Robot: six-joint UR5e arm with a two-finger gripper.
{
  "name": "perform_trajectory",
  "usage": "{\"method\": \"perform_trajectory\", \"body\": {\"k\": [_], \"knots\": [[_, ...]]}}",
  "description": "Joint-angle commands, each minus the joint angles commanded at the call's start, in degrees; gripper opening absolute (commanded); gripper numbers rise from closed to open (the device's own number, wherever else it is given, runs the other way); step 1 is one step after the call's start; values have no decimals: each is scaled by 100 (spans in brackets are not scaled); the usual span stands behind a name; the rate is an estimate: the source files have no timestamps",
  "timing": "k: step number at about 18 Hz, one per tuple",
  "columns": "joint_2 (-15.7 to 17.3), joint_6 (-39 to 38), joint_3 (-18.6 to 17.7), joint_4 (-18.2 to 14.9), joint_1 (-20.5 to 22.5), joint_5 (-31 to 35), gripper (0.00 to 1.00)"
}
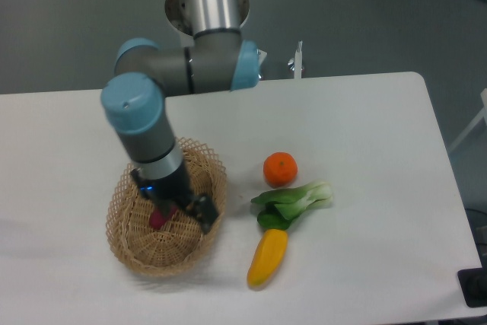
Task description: Place the sweet potato in the basket
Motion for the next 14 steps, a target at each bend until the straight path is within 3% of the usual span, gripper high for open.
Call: {"method": "perform_trajectory", "body": {"k": [3,7,10,14], "knots": [[211,984,246,-755,290,-18,100],[396,1680,614,-1424,774,-306,100],[528,2434,966,-2110,1222,-570,100],[651,2938,1046,-2314,1539,-765,100]]}}
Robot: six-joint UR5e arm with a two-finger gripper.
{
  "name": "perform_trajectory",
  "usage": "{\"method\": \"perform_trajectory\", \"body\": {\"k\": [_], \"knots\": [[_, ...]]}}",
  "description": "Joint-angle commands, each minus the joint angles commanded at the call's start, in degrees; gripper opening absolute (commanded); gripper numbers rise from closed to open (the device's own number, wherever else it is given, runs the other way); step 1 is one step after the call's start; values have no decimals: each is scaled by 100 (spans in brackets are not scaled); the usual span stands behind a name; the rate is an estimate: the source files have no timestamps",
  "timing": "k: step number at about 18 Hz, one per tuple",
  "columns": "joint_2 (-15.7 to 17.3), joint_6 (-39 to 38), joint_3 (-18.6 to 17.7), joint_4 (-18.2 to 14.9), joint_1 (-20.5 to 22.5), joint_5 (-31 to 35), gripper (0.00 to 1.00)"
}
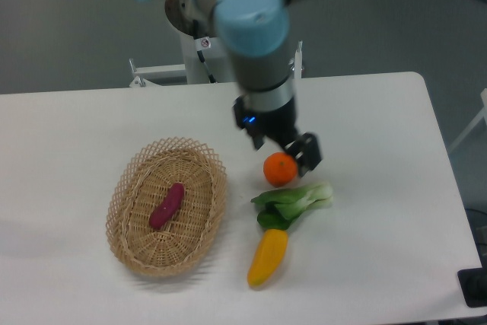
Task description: Place the sweet potato in the basket
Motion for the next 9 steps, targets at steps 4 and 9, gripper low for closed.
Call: {"method": "perform_trajectory", "body": {"k": [4,9], "knots": [[9,9,-44,9,88,9,100],[0,9,-35,61,106,-44,100]]}}
